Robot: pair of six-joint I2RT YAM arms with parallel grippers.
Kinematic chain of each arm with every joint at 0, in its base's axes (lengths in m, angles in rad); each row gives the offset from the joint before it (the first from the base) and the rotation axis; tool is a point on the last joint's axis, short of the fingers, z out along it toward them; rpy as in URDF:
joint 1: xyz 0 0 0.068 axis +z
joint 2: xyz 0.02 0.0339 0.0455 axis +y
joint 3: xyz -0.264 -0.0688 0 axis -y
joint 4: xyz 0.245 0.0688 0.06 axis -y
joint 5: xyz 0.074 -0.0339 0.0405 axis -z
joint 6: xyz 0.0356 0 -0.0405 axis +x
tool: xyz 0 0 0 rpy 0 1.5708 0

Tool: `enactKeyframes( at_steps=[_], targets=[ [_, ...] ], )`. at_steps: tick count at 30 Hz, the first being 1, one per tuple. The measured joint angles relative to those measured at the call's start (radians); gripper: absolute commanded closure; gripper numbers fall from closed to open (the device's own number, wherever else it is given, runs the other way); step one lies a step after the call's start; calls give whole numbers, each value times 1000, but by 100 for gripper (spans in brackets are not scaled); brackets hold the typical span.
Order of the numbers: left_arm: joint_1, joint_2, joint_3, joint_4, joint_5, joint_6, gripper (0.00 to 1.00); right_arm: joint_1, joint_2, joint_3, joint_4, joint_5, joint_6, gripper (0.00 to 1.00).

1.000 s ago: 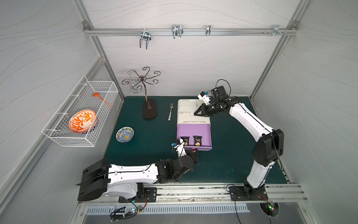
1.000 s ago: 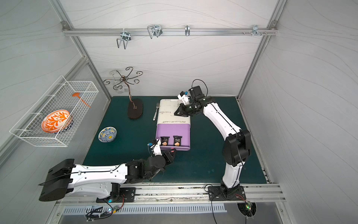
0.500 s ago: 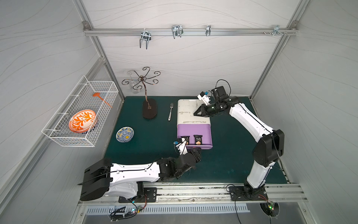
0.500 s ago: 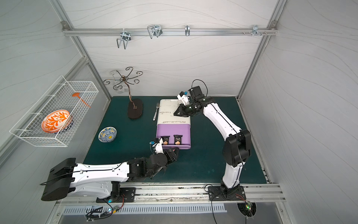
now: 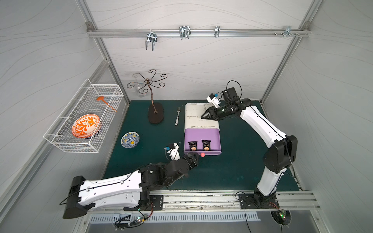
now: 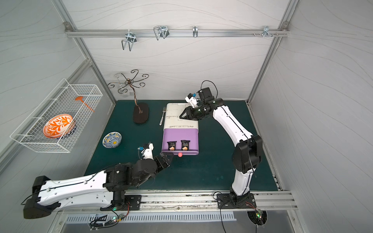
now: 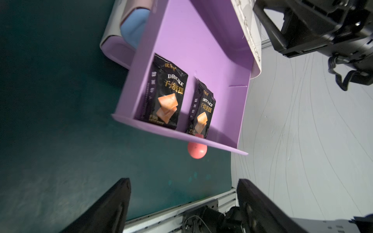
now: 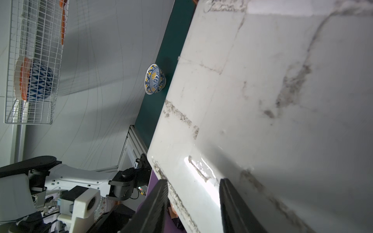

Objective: Take the cookies out of the drawer
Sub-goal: Open the drawer in the storage box, then pick up the cookie from the drawer.

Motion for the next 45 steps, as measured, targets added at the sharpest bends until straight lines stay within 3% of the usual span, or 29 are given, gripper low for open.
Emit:
enactKeyframes(
  at_steps=[7, 9, 11, 13, 17, 19, 23, 26, 29, 31, 38, 45],
  targets=[
    [7, -161, 138, -342, -83, 19, 9, -10, 19, 87, -85, 43, 15, 45],
    [55, -173, 213, -378, -91, 74, 10, -10, 19, 126, -122, 69, 36, 43],
    [164, -180, 278, -389, -59, 151, 10, -10, 16, 168, -176, 103, 74, 43],
    [301, -182, 297, -363, 41, 238, 10, -2, 6, 199, -240, 130, 105, 42],
    [648, -60, 329, -346, 433, 407, 11, 55, -40, 217, -380, 188, 142, 41],
    [725, 58, 384, -362, 579, 493, 11, 111, -63, 216, -436, 210, 160, 41],
    [762, 265, 517, -397, 809, 692, 17, 182, -105, 199, -505, 222, 206, 41],
    [790, 304, 525, -407, 928, 793, 27, 179, -127, 185, -529, 230, 228, 41],
    [837, 313, 503, -401, 992, 851, 27, 176, -131, 181, -549, 245, 239, 41],
    [857, 319, 480, -396, 1016, 875, 22, 176, -131, 180, -557, 251, 242, 41],
    [891, 328, 317, -204, 1105, 866, 12, 176, -131, 184, -570, 247, 242, 40],
    [929, 304, 42, 133, 1181, 726, 10, 176, -131, 235, -575, 231, 234, 40]
  ],
)
